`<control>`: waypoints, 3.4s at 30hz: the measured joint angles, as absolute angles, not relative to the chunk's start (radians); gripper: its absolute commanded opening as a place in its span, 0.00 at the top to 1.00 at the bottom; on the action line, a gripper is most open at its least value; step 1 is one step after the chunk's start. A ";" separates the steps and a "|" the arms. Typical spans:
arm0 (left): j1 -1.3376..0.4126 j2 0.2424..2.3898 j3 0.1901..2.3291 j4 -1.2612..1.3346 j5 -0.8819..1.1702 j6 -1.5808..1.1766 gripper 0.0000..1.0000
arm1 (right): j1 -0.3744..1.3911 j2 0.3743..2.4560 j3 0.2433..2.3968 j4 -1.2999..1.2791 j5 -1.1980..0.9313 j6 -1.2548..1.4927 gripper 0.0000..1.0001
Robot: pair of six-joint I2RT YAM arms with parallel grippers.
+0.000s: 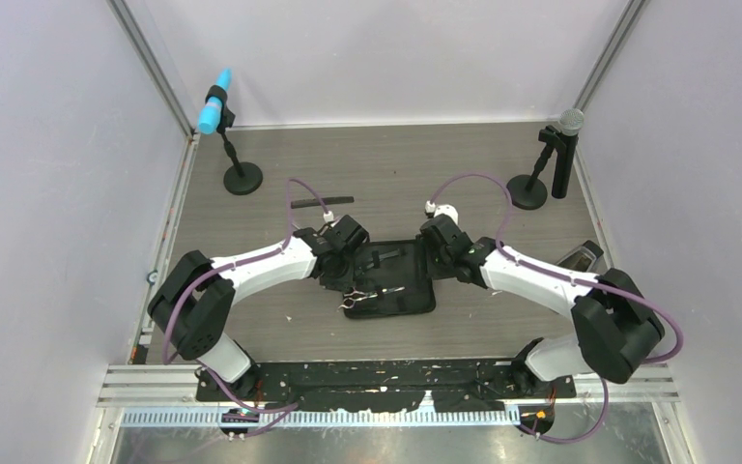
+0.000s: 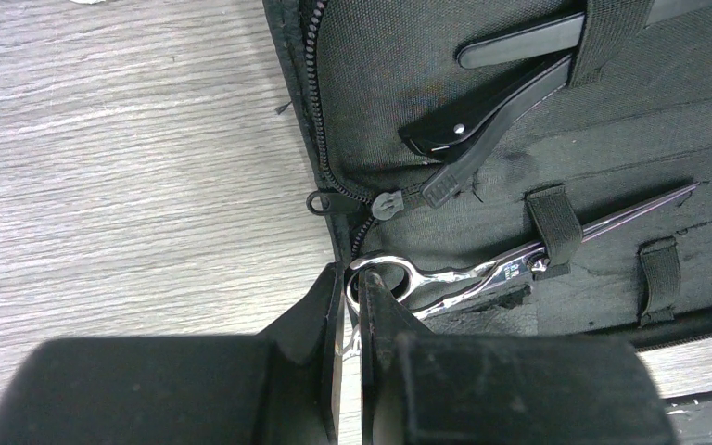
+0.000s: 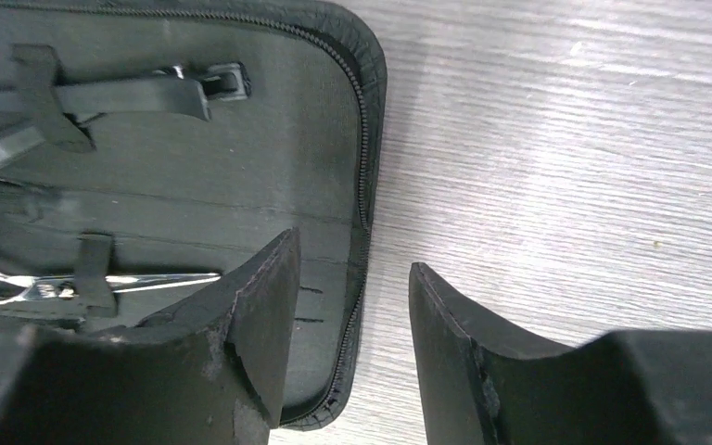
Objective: Sort the hair-cutting tools
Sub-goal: Place the scissors in the hairdressing tool bag.
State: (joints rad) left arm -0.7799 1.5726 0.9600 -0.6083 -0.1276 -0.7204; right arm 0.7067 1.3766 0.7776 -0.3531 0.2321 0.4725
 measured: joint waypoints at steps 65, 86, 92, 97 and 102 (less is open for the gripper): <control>-0.889 1.577 0.925 -0.618 -0.154 -1.079 1.00 | 0.705 1.451 0.643 -0.123 0.146 0.527 0.95; -0.985 1.590 0.945 -0.654 -0.057 -1.093 1.00 | 0.705 1.421 0.578 -0.015 0.161 0.557 0.90; -0.979 1.568 0.897 -0.612 -0.028 -1.139 1.00 | 0.716 1.396 0.587 -0.066 0.153 0.532 0.58; -0.968 1.552 0.873 -0.566 -0.003 -1.167 1.00 | 0.751 1.279 0.641 -0.260 0.159 0.473 0.52; -0.968 1.563 0.873 -0.427 -0.019 -1.194 1.00 | 0.843 1.192 0.722 -0.354 0.114 0.475 0.52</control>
State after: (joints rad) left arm -0.9680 1.5635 0.8730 -0.4274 -0.0185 -1.1942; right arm 0.8433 1.1919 0.7216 -0.3542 0.1139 0.4751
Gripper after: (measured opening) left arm 0.077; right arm 0.477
